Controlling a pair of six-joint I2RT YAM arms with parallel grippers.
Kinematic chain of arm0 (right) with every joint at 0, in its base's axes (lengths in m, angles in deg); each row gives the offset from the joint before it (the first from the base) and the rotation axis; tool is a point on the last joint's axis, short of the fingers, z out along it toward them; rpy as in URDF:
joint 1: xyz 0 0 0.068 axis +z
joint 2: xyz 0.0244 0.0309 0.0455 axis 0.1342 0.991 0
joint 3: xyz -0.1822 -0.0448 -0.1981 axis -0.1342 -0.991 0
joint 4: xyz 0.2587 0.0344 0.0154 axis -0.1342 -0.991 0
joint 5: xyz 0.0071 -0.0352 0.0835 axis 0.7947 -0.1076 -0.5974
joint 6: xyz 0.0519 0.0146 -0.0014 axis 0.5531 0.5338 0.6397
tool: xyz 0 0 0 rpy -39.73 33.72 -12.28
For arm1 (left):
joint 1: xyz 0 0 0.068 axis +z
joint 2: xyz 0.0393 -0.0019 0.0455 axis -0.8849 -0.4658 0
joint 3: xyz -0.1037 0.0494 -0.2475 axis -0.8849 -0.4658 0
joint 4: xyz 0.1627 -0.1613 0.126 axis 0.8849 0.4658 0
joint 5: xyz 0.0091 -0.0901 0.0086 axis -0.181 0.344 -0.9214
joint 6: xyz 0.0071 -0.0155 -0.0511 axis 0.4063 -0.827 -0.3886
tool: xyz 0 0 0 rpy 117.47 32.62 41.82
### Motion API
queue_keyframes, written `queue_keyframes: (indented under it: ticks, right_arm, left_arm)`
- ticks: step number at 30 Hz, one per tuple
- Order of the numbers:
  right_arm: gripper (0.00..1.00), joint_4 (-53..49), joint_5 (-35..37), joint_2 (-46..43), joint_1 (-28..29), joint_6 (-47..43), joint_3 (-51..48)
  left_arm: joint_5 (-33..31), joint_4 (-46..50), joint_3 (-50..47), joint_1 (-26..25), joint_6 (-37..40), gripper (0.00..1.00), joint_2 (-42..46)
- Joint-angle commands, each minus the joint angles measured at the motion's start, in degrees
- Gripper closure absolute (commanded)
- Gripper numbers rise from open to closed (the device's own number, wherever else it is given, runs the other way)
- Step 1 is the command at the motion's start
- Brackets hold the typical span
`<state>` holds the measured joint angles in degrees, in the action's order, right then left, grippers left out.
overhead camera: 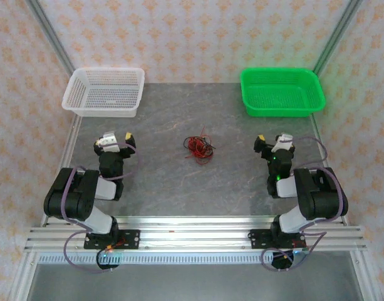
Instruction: Untangle the cables
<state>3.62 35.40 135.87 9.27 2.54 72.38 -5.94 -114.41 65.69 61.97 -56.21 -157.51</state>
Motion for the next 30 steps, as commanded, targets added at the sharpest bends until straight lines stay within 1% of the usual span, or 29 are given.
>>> queue_keyframes:
  ticks: [1,30]
  right_arm:
    - [0.00,0.3,1.1,-0.9,0.3,-0.1,1.2]
    - [0.00,0.0,0.6,-0.8,-0.1,0.1,1.4]
  left_arm:
    - [1.2,-0.1,0.2,0.2,0.5,0.01,-0.1]
    - [1.2,0.3,0.4,0.2,0.4,0.01,-0.2]
